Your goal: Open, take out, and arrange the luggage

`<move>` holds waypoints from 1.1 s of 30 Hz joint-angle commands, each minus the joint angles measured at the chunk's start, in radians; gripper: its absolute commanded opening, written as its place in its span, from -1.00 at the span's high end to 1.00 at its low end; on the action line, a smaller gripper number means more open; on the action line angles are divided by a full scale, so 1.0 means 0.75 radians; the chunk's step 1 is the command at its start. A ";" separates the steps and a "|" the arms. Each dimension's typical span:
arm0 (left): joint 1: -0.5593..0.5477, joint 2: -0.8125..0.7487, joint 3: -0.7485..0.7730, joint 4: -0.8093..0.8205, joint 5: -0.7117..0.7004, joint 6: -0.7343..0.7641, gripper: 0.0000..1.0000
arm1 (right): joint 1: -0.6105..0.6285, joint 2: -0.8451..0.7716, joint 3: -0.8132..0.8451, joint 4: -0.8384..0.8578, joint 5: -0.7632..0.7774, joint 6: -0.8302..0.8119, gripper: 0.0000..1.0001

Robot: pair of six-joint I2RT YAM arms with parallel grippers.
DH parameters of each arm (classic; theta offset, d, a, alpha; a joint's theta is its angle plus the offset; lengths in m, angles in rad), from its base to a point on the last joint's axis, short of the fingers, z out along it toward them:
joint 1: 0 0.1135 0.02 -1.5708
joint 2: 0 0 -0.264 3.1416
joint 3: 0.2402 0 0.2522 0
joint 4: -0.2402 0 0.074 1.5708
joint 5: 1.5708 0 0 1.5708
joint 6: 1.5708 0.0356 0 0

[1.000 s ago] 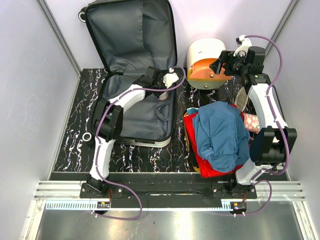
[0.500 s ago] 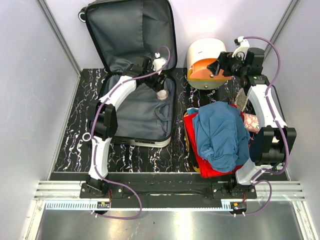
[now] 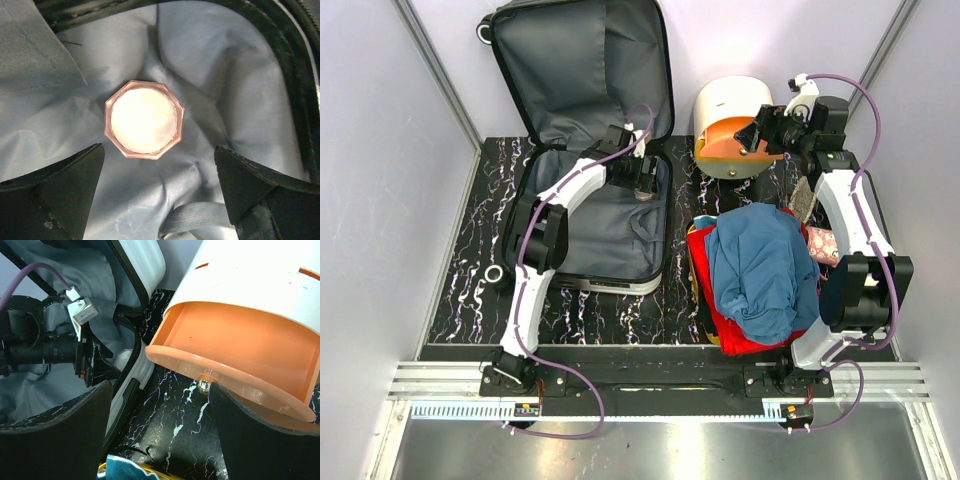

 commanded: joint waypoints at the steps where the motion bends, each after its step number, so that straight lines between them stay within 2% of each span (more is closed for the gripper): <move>1: -0.012 0.048 0.027 0.073 -0.124 -0.147 -0.92 | 0.002 -0.087 -0.009 -0.007 0.029 -0.029 -0.75; 10: -0.034 0.128 0.065 0.099 -0.249 -0.179 -0.77 | 0.002 -0.120 -0.015 -0.050 0.056 -0.049 -0.75; 16: -0.030 0.116 0.078 0.124 -0.213 -0.167 -0.51 | 0.004 -0.116 -0.026 -0.060 -0.003 -0.037 -0.73; 18: -0.022 0.055 0.025 0.162 -0.180 -0.165 -0.26 | 0.004 -0.108 -0.022 -0.056 -0.028 -0.031 -0.71; 20: 0.000 -0.007 -0.071 0.236 -0.096 -0.171 0.05 | 0.004 -0.093 -0.013 -0.046 -0.056 -0.029 -0.70; 24: 0.052 -0.237 -0.204 0.312 0.083 -0.183 0.31 | 0.008 -0.083 -0.009 -0.001 -0.103 -0.055 -0.69; 26: 0.092 -0.311 -0.237 0.324 0.208 -0.182 0.35 | 0.016 -0.081 -0.009 0.040 -0.142 -0.108 -0.69; 27: 0.109 -0.381 -0.245 0.330 0.373 -0.181 0.38 | 0.023 -0.077 -0.009 0.056 -0.161 -0.139 -0.70; 30: 0.154 -0.495 -0.266 0.337 0.637 -0.161 0.52 | 0.069 -0.079 -0.017 0.116 -0.297 -0.329 -0.79; 31: 0.160 -0.518 -0.266 0.284 0.691 -0.133 0.52 | 0.102 -0.087 -0.021 0.132 -0.330 -0.473 -0.82; 33: 0.158 -0.585 -0.256 0.196 0.819 0.014 0.53 | 0.143 -0.097 -0.036 0.143 -0.400 -0.627 -0.89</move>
